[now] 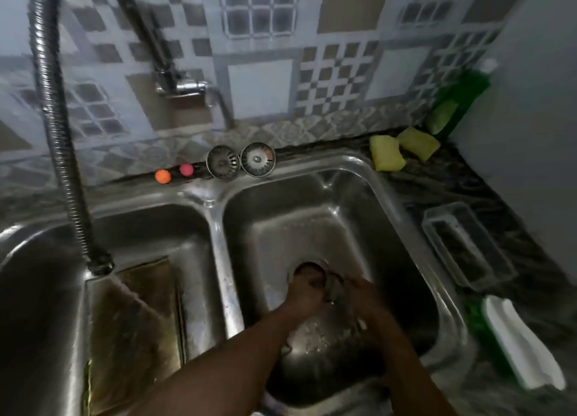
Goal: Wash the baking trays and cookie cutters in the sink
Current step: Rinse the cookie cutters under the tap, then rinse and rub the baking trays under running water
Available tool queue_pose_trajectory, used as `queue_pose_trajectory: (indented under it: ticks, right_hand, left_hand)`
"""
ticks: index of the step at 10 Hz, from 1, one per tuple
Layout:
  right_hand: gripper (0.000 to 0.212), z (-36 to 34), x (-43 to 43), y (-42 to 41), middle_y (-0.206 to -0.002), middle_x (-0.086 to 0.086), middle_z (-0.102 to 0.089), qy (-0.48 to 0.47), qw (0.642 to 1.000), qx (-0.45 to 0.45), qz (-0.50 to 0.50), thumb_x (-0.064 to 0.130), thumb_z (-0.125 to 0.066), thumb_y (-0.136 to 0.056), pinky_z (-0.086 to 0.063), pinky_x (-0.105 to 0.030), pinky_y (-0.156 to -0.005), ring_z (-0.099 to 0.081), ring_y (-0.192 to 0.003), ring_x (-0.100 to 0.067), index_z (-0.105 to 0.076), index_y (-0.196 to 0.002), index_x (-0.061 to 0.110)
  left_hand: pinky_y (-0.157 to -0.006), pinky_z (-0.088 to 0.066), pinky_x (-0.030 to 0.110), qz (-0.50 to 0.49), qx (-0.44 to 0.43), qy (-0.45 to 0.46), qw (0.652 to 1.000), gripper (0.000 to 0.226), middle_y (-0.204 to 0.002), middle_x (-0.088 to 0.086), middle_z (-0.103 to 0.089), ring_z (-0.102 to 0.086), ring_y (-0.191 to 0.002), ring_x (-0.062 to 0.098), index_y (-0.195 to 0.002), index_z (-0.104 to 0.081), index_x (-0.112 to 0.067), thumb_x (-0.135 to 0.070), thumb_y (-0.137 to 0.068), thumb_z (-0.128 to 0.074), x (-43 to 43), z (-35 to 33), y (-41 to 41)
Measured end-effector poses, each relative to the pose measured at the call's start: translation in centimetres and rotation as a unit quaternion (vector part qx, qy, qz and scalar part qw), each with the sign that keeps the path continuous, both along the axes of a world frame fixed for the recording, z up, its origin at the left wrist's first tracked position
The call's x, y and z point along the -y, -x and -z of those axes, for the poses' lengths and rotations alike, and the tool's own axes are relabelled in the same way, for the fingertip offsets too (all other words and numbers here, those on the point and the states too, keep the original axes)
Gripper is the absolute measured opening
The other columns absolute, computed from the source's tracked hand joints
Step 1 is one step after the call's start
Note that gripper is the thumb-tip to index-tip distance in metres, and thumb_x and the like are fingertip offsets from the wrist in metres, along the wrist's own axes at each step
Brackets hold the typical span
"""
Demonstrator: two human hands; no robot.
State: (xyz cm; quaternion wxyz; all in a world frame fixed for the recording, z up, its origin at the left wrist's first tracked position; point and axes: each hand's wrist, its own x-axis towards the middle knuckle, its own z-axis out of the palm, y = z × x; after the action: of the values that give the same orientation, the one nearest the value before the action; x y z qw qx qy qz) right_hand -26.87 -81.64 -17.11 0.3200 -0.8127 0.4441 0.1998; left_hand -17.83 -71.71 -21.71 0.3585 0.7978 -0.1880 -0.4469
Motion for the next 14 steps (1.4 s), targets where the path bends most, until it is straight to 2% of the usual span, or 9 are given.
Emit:
queue_pose_trajectory:
  ticks: [1,3,4,6,8,9,11,12,14]
  right_hand:
    - [0.035,2.2,0.9,1.2,-0.130,-0.016,-0.060,-0.049,0.998,-0.023,0.028,0.019,-0.039,-0.104,-0.040,-0.025,-0.089,-0.055,-0.122,-0.027,-0.061,-0.126,0.002]
    - [0.055,8.9,2.0,3.6,-0.121,-0.011,-0.065,-0.085,0.993,-0.084,0.013,0.049,-0.045,-0.083,-0.049,-0.033,-0.092,-0.061,-0.112,-0.028,-0.067,-0.115,0.010]
    - [0.084,12.0,2.8,5.1,-0.123,-0.008,-0.065,-0.075,0.994,-0.084,0.000,0.067,-0.025,-0.059,-0.050,-0.038,-0.091,-0.062,-0.110,-0.026,-0.067,-0.111,0.016]
    - [0.043,3.1,0.1,2.5,-0.140,-0.016,-0.054,-0.031,0.996,-0.084,0.021,0.018,-0.037,-0.102,-0.049,-0.022,-0.090,-0.067,-0.097,-0.008,-0.051,-0.132,-0.009]
    - [0.033,-0.8,-1.5,-3.3,-0.115,-0.015,-0.068,0.053,0.990,0.101,0.081,0.037,-0.045,-0.097,-0.048,-0.039,-0.093,-0.063,-0.105,-0.031,-0.068,-0.100,0.014]
    - [0.018,-4.8,-6.4,-9.0,-0.089,-0.003,-0.070,0.034,0.966,0.252,0.053,0.018,-0.058,-0.092,-0.041,-0.025,-0.071,-0.063,-0.085,-0.021,-0.073,-0.091,0.008]
    - [0.033,-5.7,-18.7,-16.2,-0.077,-0.006,-0.067,-0.058,0.956,0.277,-0.075,0.041,-0.053,-0.079,-0.045,-0.025,-0.069,-0.061,-0.075,-0.019,-0.071,-0.081,0.014]
    - [0.027,-4.1,-23.5,-15.9,-0.092,-0.001,-0.065,-0.093,0.964,0.206,-0.143,0.028,-0.061,-0.087,-0.043,-0.018,-0.071,-0.060,-0.086,-0.016,-0.069,-0.103,0.008]
    - [0.019,5.1,-27.4,-15.4,-0.104,-0.003,-0.060,-0.019,0.982,0.141,-0.128,0.022,-0.061,-0.086,-0.053,-0.030,-0.078,-0.061,-0.091,-0.019,-0.063,-0.103,0.016]
  left_hand:
    - [-0.077,-0.037,0.009,0.036,-0.003,-0.019,0.999,0.033,-0.125,0.012,-0.066,-0.059,-0.114,0.017,-0.124,-0.067,-0.003,-0.005,-0.093,-0.057,0.2,1.6,0.8]
    - [-0.081,-0.048,0.028,0.119,-0.005,-0.100,0.988,0.040,-0.114,0.016,-0.069,-0.065,-0.107,0.033,-0.112,-0.067,-0.006,-0.031,-0.085,-0.053,-0.8,3.3,2.2]
    - [-0.090,-0.051,0.034,0.123,0.000,-0.115,0.986,0.030,-0.112,0.014,-0.069,-0.064,-0.107,0.033,-0.111,-0.068,-0.008,-0.026,-0.091,-0.056,-1.0,3.5,2.3]
    - [-0.081,-0.043,0.024,0.095,-0.008,-0.014,0.995,0.027,-0.118,0.016,-0.066,-0.057,-0.100,0.018,-0.116,-0.065,0.001,-0.015,-0.095,-0.058,-1.7,1.5,2.1]
    - [-0.092,-0.054,0.032,-0.069,0.040,0.141,0.987,0.033,-0.110,0.006,-0.072,-0.068,-0.100,0.021,-0.113,-0.071,-0.010,-0.024,-0.085,-0.063,-4.7,-4.8,-2.1]
    - [-0.079,-0.056,0.027,-0.168,0.079,0.185,0.965,0.019,-0.093,-0.002,-0.074,-0.072,-0.086,0.014,-0.105,-0.072,-0.017,-0.023,-0.089,-0.064,-9.7,-7.0,-5.9]
    - [-0.072,-0.049,0.028,-0.280,0.166,0.081,0.942,0.027,-0.096,0.008,-0.075,-0.067,-0.085,0.023,-0.107,-0.074,-0.012,-0.023,-0.089,-0.057,-23.0,-6.5,-10.4]
    - [-0.084,-0.048,0.028,-0.280,0.194,-0.012,0.940,0.024,-0.107,0.009,-0.073,-0.068,-0.101,0.027,-0.112,-0.071,-0.014,-0.020,-0.089,-0.065,-29.2,-4.1,-11.3]
    - [-0.099,-0.048,0.036,-0.128,0.213,-0.205,0.947,0.051,-0.131,0.011,-0.059,-0.060,-0.115,0.027,-0.131,-0.057,-0.017,-0.041,-0.086,-0.059,-34.7,0.5,-12.7]
